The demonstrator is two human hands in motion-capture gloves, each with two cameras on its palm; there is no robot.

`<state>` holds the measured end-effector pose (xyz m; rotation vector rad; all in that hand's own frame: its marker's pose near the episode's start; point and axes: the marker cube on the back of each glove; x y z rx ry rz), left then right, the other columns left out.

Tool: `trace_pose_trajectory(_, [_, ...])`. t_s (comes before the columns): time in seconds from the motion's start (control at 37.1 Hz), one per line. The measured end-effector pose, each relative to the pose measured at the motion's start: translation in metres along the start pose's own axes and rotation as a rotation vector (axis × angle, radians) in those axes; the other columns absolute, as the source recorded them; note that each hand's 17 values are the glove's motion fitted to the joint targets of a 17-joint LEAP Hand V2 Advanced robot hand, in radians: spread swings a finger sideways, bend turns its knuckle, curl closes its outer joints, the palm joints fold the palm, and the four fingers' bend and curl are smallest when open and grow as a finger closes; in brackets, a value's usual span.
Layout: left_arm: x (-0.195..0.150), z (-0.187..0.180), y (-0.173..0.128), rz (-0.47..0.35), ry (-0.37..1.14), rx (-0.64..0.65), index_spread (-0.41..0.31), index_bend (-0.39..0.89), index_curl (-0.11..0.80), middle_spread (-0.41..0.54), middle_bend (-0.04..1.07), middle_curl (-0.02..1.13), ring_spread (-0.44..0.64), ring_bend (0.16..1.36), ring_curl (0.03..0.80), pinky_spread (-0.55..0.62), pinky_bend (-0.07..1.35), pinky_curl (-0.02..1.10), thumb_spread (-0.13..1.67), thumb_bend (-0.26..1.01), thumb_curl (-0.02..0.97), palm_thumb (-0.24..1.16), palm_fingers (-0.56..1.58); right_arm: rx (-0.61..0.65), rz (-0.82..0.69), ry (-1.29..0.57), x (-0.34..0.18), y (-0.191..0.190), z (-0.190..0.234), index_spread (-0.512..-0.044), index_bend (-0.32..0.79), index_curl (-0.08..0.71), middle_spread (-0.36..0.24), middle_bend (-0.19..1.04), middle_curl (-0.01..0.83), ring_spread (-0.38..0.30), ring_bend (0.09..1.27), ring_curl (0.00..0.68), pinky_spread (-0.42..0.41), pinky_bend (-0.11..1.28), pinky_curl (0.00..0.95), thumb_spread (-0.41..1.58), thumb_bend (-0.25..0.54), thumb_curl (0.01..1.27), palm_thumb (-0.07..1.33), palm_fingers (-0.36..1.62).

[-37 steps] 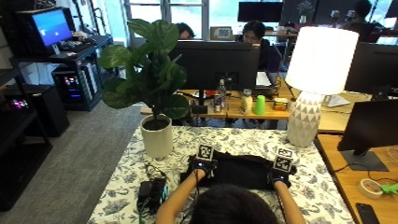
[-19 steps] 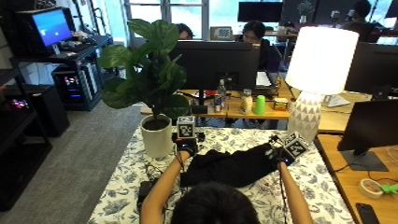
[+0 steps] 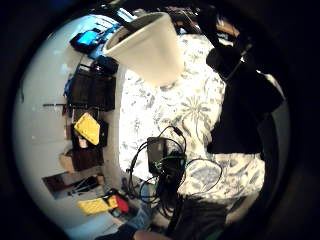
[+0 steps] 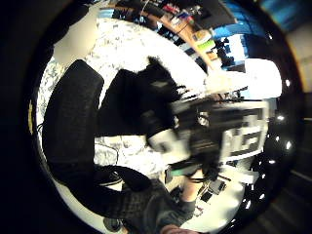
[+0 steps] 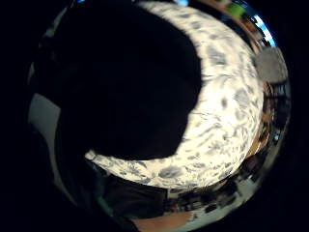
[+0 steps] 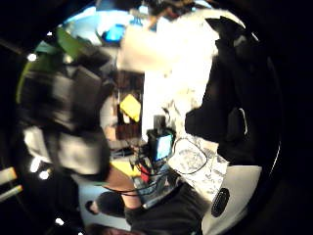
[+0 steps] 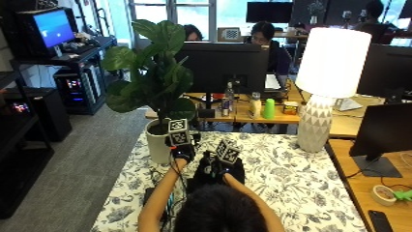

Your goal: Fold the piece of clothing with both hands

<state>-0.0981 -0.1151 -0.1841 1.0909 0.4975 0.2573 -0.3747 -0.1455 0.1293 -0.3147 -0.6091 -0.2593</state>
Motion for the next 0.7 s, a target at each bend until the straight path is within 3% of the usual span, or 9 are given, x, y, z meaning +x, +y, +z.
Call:
trace_pose_trajectory(0.05, [-0.005,0.009,-0.008,-0.002,0.046,-0.008,0.010,0.12,0.243,0.084,0.19,0.34,0.02,0.70,0.353,0.19,0.58,0.33,1.42,0.03,0.196,0.25,0.40,0.080,0.058,0.087,0.014,-0.014,0.022,-0.220,-0.01,0.177,-0.129,0.24,0.474,-0.213,0.77,0.489,-0.307,0.84,0.460,0.81,-0.015,0.53,1.10,0.99])
trace_pose_trajectory(0.16, [-0.012,0.015,-0.007,-0.016,0.068,-0.026,0.007,0.11,0.241,0.058,0.21,0.35,-0.01,0.70,0.351,0.17,0.56,0.33,1.44,0.02,0.192,0.23,0.44,0.149,0.021,0.045,0.025,-0.015,0.023,-0.210,-0.01,0.156,-0.080,0.07,0.420,-0.180,0.77,0.498,-0.283,0.92,0.478,0.93,-0.027,0.52,1.06,0.74])
trace_pose_trajectory(0.24, [-0.014,0.018,-0.003,-0.024,0.065,-0.045,0.006,0.11,0.241,0.049,0.20,0.36,-0.02,0.69,0.352,0.16,0.56,0.33,1.45,0.01,0.187,0.22,0.45,0.148,-0.066,-0.011,0.025,-0.003,0.001,-0.207,-0.04,0.121,-0.055,0.12,0.403,-0.159,0.80,0.494,-0.243,0.96,0.474,1.03,-0.036,0.50,0.99,0.74])
trace_pose_trajectory(0.35, [-0.016,0.020,0.001,-0.042,0.054,-0.065,0.004,0.11,0.241,0.042,0.19,0.37,-0.02,0.69,0.356,0.16,0.55,0.34,1.45,-0.01,0.176,0.19,0.46,0.394,-0.210,0.062,0.029,-0.008,-0.048,-0.202,-0.02,0.089,-0.047,0.16,0.386,-0.153,0.82,0.463,-0.231,0.97,0.445,1.11,-0.021,0.48,0.96,0.80])
trace_pose_trajectory(0.4, [-0.016,0.020,0.003,-0.040,0.048,-0.076,0.004,0.11,0.240,0.039,0.19,0.37,-0.03,0.69,0.356,0.15,0.54,0.34,1.44,-0.01,0.173,0.18,0.46,0.449,-0.271,0.059,0.029,-0.004,-0.068,-0.201,-0.01,0.082,-0.043,0.17,0.385,-0.153,0.82,0.458,-0.225,0.97,0.438,1.14,-0.017,0.47,0.95,0.81])
trace_pose_trajectory(0.54, [-0.008,0.015,0.012,-0.023,0.050,-0.102,0.003,0.11,0.238,0.035,0.18,0.37,-0.03,0.68,0.357,0.15,0.54,0.34,1.42,-0.02,0.163,0.14,0.46,0.500,-0.097,-0.059,0.049,0.019,-0.107,-0.205,0.03,0.080,-0.045,0.21,0.397,-0.148,0.80,0.449,-0.216,0.93,0.422,1.20,-0.013,0.46,0.93,0.86])
trace_pose_trajectory(0.7, [0.004,0.011,0.018,-0.018,0.054,-0.128,0.003,0.11,0.238,0.042,0.17,0.37,-0.02,0.68,0.356,0.15,0.54,0.34,1.40,-0.01,0.159,0.11,0.46,0.598,-0.171,-0.184,0.059,0.018,-0.112,-0.204,0.05,0.086,-0.052,0.22,0.411,-0.149,0.76,0.436,-0.207,0.88,0.405,1.24,-0.006,0.45,0.94,0.91])
